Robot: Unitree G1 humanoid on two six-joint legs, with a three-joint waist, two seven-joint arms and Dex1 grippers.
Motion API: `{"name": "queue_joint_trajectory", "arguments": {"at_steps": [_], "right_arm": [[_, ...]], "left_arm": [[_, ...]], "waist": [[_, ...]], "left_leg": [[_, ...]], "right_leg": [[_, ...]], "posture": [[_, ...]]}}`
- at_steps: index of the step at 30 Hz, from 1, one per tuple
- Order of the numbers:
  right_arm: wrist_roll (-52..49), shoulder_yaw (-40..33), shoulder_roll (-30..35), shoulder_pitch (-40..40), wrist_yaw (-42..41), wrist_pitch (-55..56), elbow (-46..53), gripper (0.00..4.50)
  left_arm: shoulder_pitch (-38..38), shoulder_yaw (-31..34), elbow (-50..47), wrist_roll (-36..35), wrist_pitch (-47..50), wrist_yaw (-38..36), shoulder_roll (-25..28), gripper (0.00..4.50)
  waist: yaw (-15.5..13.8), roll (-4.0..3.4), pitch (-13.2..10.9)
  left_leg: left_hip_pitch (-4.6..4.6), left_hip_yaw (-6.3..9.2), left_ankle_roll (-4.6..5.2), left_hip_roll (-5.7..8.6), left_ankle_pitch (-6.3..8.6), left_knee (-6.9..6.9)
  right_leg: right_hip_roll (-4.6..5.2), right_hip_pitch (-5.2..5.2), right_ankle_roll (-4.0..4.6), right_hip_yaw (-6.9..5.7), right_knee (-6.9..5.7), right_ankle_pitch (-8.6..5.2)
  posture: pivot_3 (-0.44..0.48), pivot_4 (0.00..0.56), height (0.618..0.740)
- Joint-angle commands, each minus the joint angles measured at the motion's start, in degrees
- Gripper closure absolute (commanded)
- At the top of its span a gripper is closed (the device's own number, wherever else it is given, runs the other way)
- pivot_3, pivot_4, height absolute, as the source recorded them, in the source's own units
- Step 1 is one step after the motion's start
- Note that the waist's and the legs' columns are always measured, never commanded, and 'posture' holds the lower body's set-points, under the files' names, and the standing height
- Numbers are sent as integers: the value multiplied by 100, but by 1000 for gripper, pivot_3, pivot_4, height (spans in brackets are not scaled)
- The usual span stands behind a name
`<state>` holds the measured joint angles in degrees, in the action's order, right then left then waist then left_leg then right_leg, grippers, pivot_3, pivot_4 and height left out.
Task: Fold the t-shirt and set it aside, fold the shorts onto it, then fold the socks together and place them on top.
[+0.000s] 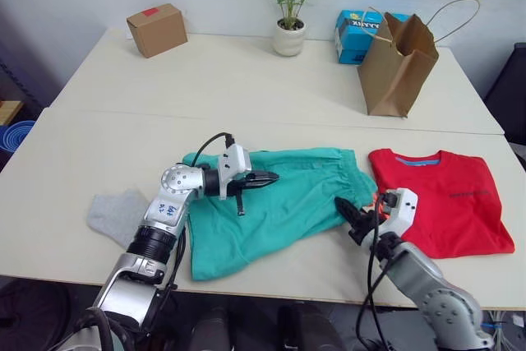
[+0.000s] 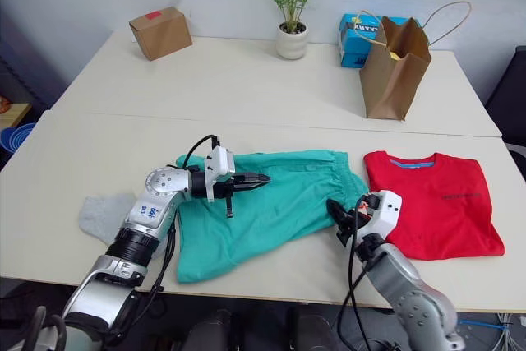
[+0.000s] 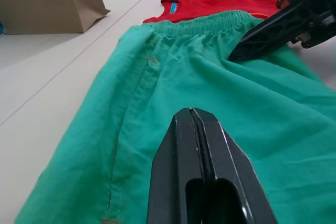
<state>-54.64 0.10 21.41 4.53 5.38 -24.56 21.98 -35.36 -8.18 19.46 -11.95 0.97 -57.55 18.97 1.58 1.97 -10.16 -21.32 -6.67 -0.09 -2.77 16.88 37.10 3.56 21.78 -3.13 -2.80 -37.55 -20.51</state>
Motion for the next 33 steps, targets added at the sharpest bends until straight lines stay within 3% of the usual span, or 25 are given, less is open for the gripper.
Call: {"name": "queue_joint_trajectory", "arguments": {"at_steps": [1, 5, 12, 15, 21, 28, 33], "right_arm": [[1165, 64, -88, -54, -544, 790, 148, 4474], [1976, -306, -208, -30, -662, 1469, 212, 4474], [3337, -379, 368, -297, -1302, 1877, 488, 4474], [3970, 7, 734, -668, -1737, 1891, 639, 4474], [4205, 897, 959, -1370, -2943, 1804, 558, 4474], [4622, 1713, 688, -1990, -3779, 1936, -293, 4474], [4898, 2239, 519, -2247, -4340, 1914, -822, 4474]], "left_arm": [[-55, 248, -774, -289, 630, 305, 10, 4500], [230, -81, -913, 359, 832, 599, 308, 4500], [290, -195, -931, 368, 1157, 826, 73, 4500], [236, -203, -777, 446, 1233, 1045, -54, 4500], [302, -12, -735, 514, 1524, 1277, 108, 4500], [576, 146, -935, 341, 1634, 929, 621, 4500], [664, 572, -1328, -135, 1722, 289, 1255, 4500]], "waist": [[-4, -1, -1], [0, -7, -3], [-10, -27, -16], [3, -35, -21], [2, -40, -25], [-3, -39, -25], [18, -38, -28]], "left_leg": [[-8, 0, 0, 0, 0, 0], [-10, -3, -3, 1, -1, -3], [-9, -6, -4, 2, -2, 1], [-8, -7, -4, 3, -2, 1], [-3, -11, -18, -3, -10, -6], [-13, -13, -12, 0, -7, 3], [-16, -13, -12, -1, -7, 3]], "right_leg": [[0, 8, 0, 0, 0, 0], [-1, 14, -3, 0, 0, -2], [1, 15, -2, 2, -4, -2], [2, 16, -2, 2, -8, -2], [-8, 26, 2, 3, -19, -4], [1, 31, 3, 3, -20, -4], [3, 35, 4, 2, -22, -4]], "posture": [[0, 150, 740], [0, 150, 740], [0, 150, 740], [0, 150, 740], [0, 150, 740], [0, 150, 740], [0, 150, 740]]}}
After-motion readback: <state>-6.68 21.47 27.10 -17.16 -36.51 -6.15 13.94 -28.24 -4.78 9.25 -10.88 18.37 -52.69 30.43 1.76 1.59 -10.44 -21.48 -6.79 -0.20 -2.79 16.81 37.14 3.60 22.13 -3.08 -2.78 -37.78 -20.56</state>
